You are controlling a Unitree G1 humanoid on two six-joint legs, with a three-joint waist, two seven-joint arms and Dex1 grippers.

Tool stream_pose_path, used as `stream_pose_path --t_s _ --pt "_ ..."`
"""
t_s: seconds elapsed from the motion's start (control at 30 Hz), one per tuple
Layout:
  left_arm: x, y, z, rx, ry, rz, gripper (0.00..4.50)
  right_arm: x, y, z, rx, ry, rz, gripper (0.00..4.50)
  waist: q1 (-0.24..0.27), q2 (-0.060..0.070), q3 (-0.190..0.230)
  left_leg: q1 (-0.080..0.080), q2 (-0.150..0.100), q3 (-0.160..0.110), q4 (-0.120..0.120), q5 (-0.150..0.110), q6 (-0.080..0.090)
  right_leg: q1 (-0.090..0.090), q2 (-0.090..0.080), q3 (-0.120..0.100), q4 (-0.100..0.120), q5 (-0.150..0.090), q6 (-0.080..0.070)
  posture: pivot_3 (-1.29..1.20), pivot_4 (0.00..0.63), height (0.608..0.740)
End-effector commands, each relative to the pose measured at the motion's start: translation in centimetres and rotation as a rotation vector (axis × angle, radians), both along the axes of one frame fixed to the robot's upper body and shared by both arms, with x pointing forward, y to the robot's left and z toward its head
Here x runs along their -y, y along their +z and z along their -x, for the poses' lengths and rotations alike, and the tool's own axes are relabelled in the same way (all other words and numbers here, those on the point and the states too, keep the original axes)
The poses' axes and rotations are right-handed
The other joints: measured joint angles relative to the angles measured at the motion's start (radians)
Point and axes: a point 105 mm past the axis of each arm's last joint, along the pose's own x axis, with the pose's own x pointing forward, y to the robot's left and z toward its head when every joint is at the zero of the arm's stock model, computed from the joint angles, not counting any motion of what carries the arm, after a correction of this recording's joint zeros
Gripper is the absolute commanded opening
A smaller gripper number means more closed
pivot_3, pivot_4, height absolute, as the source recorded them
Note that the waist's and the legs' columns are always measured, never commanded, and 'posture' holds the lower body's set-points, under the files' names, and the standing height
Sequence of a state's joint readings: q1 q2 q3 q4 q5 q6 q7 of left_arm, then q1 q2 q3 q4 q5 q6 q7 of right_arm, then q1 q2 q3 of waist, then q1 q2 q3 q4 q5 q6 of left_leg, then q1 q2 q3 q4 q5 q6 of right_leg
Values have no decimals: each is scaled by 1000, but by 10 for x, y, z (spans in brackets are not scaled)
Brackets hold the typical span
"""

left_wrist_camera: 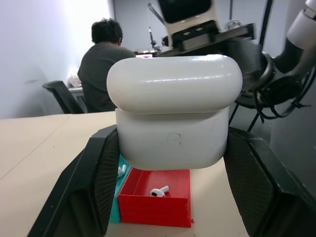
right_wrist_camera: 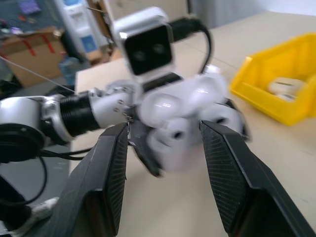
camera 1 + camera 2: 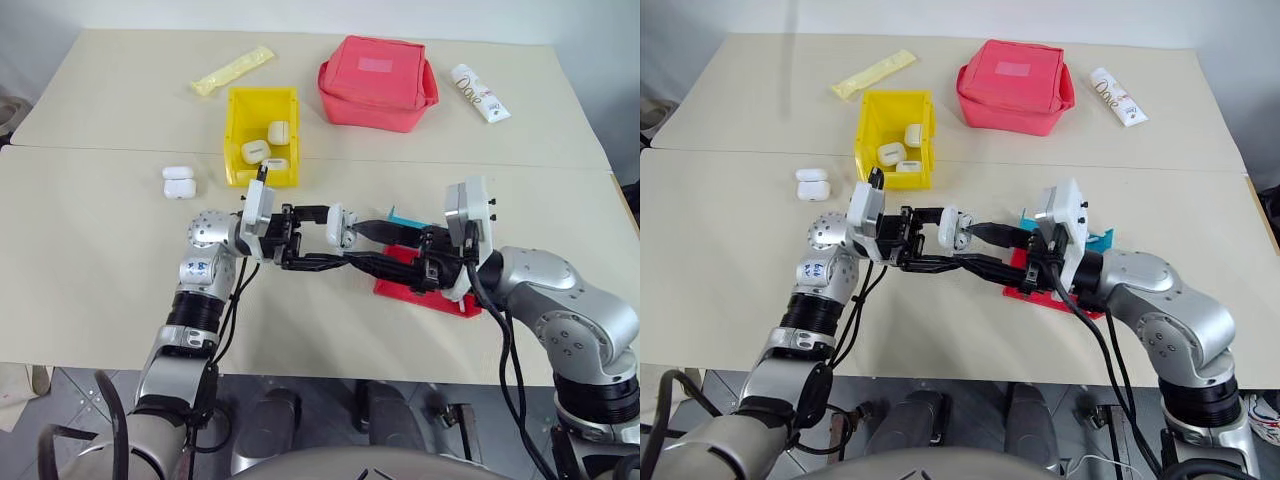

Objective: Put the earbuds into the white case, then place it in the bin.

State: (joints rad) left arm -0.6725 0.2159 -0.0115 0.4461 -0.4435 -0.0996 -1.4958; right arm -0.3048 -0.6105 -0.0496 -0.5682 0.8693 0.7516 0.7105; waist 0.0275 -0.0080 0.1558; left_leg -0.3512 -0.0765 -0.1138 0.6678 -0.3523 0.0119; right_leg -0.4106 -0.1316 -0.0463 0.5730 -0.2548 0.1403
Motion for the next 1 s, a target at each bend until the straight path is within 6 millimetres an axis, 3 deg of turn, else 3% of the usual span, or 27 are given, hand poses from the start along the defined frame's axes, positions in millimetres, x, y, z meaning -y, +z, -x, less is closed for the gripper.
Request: stream_pose_path --t_s 0.03,0.2,0.4,0.5,0.67,0.8,1.0 --pt "0 15 -1 65 -12 23 2780 4 10 5 37 -11 12 2398 0 0 0 0 0 0 0 0 0 0 0 0 0 0 0 0 150 740" --pt "-1 14 -3 67 2 1 2780 13 12 6 40 -48 36 2398 0 0 0 0 0 0 0 0 0 0 0 0 0 0 0 0 150 740" --pt "1 5 -15 118 98 -188 2780 42 17 2 83 -215 188 2398 2 0 0 0 0 0 0 0 0 0 0 0 0 0 0 0 150 740" --pt "1 2 -23 195 158 -296 2780 47 24 -6 109 -306 271 1747 3 0 0 0 0 0 0 0 0 0 0 0 0 0 0 0 150 740" --pt "4 -1 -32 265 186 -400 2780 21 41 -12 132 -277 295 35 -1 0 0 0 1 1 -1 0 0 0 0 0 -1 0 0 0 150 740" --pt "8 -2 -38 274 185 -444 2780 -9 47 -24 143 -224 370 35 -3 0 0 -1 1 1 -1 0 0 -1 0 0 -1 0 0 0 150 740" --pt "13 -1 -44 284 206 -482 2780 -43 38 -26 124 -111 448 35 1 -1 -1 -1 -1 -1 0 0 1 -2 0 0 1 0 0 0 150 740"
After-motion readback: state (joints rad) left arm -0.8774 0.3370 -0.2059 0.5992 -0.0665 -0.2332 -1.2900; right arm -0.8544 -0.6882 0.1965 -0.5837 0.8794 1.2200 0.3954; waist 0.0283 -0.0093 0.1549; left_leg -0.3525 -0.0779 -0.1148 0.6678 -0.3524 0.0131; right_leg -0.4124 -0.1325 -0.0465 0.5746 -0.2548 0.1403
